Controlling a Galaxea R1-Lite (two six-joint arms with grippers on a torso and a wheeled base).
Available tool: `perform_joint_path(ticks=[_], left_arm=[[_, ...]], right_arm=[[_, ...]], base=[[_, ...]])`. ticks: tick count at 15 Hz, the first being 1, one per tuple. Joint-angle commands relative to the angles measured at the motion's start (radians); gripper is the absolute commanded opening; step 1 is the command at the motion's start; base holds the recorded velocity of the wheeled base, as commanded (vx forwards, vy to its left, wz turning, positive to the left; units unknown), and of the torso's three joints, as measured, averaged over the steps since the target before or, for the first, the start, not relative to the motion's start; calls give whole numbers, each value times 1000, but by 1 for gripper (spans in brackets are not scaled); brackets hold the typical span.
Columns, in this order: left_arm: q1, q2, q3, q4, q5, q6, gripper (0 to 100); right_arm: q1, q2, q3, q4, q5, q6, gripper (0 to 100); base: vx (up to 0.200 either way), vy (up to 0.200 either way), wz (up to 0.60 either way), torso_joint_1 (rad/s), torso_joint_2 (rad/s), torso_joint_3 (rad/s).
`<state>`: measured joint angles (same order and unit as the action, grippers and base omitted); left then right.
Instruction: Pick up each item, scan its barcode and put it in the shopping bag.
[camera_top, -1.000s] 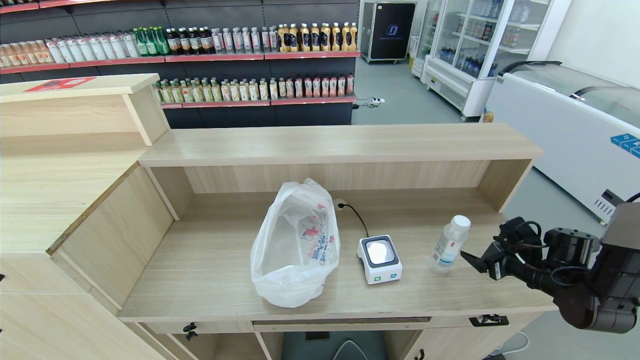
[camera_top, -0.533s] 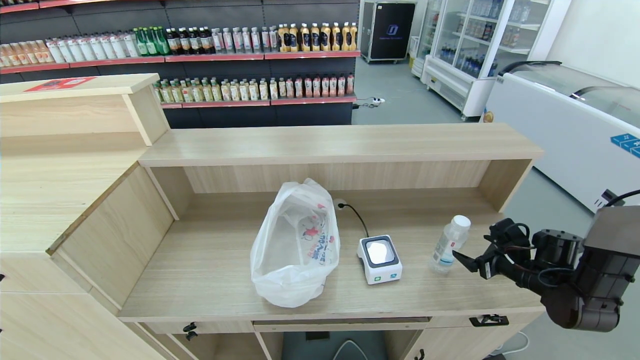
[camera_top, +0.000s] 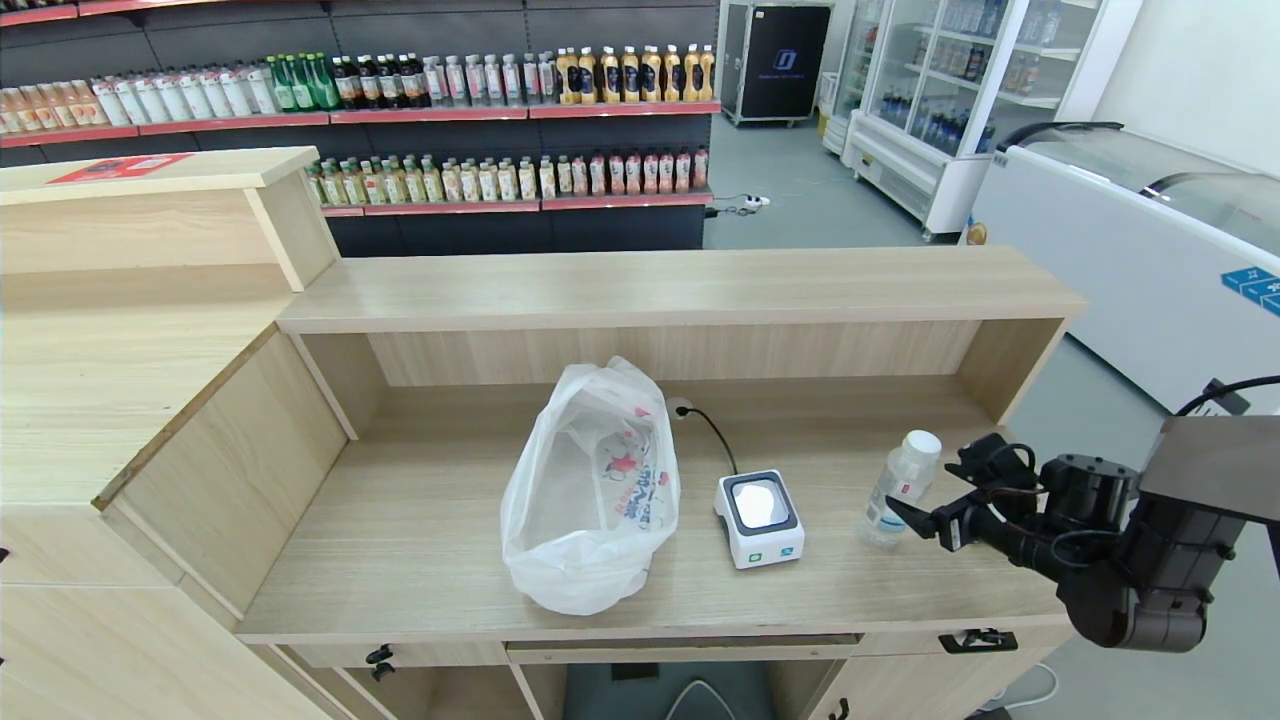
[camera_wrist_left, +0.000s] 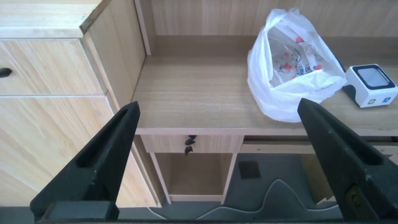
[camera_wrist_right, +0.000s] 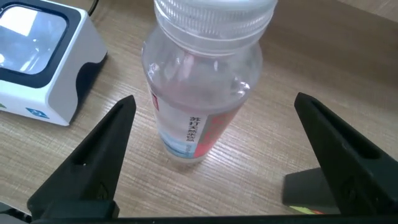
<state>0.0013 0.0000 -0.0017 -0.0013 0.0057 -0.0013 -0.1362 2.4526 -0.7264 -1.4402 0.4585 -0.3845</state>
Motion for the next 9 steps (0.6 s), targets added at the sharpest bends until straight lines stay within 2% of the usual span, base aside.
perform_joint_path(ticks=[1, 9], left_arm=[[0, 0, 2, 0, 0, 0, 100], [0, 0, 2, 0, 0, 0, 100]], right_arm=[[1, 9, -13, 3, 0, -1, 100], [21, 48, -56, -3, 23, 16, 100]], base=[[0, 0, 0, 0, 0, 0], [0, 0, 0, 0, 0, 0]])
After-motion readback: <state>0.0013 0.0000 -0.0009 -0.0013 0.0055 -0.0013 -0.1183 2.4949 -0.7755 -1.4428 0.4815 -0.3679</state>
